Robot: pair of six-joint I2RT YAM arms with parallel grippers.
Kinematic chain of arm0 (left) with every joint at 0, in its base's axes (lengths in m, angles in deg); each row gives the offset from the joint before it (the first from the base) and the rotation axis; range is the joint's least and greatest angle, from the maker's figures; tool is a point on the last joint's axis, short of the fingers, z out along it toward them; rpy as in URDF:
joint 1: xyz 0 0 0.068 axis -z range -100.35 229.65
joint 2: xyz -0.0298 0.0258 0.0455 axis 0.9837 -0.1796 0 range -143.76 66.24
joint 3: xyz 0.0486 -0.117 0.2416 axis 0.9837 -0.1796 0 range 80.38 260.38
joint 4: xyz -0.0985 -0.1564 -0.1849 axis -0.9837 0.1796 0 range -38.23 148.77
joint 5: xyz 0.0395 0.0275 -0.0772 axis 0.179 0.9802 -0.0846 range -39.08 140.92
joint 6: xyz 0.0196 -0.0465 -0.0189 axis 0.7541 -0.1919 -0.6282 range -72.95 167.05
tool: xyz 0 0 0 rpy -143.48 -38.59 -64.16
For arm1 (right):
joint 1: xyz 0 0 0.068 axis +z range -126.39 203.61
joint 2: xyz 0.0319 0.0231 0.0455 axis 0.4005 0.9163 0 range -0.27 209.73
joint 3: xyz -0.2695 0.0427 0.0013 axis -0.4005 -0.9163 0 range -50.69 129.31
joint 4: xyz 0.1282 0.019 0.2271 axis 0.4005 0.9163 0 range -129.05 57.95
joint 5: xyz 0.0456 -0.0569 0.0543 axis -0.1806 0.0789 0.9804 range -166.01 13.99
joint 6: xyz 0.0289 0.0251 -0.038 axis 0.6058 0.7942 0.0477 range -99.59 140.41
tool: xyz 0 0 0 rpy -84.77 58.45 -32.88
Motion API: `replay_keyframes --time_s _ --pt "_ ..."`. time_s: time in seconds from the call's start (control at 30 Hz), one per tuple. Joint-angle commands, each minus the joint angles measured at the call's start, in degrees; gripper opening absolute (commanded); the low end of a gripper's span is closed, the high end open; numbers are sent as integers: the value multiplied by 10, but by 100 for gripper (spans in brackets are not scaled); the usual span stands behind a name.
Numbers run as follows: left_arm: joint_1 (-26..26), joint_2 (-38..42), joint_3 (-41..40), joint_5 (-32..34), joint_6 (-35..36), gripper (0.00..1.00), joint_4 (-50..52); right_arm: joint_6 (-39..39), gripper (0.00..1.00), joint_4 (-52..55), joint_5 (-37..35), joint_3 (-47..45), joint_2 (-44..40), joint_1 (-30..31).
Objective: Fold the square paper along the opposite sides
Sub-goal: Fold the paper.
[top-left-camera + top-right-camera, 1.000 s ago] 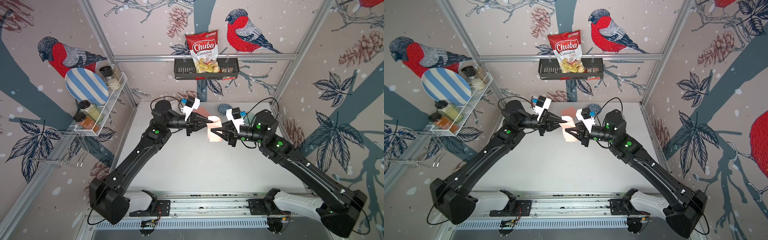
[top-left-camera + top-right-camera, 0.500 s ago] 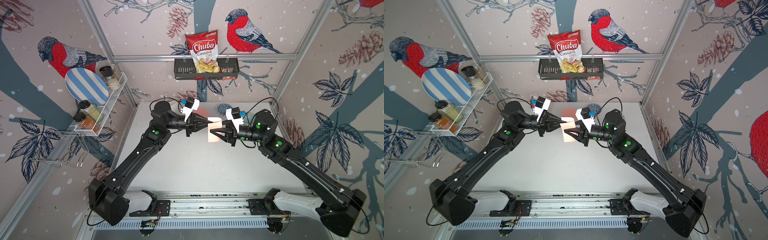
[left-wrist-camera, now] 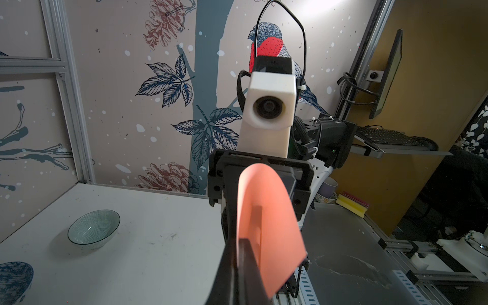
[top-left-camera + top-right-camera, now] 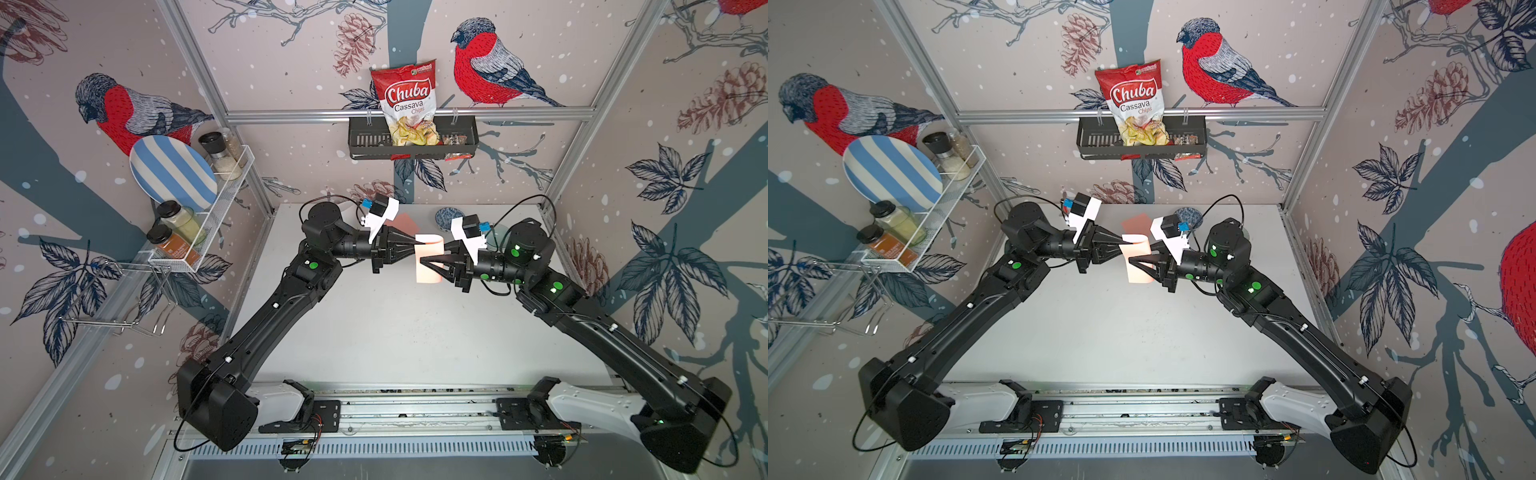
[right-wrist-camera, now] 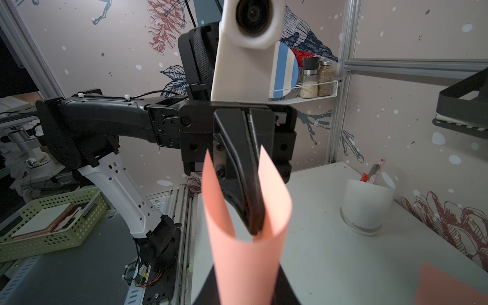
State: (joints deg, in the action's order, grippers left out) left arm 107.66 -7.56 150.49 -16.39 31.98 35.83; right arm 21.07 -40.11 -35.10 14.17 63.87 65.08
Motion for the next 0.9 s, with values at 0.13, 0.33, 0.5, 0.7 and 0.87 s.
replay_keyframes --time_s 0.13,0.33,0.5,0.7,0.87 --pt "-1 1 0 -4 -1 0 -22 -5 19 -16 4 1 1 0" --pt "-1 1 -1 -4 -2 0 -22 -4 16 -18 5 1 0 0" --pt "-1 0 -1 -4 -2 0 -24 -3 14 -19 5 1 1 1" --pt "-1 0 -2 -4 -2 0 -24 -3 13 -19 4 0 0 1" --pt "-1 0 -2 -3 -3 0 -24 -3 12 -19 4 0 1 1"
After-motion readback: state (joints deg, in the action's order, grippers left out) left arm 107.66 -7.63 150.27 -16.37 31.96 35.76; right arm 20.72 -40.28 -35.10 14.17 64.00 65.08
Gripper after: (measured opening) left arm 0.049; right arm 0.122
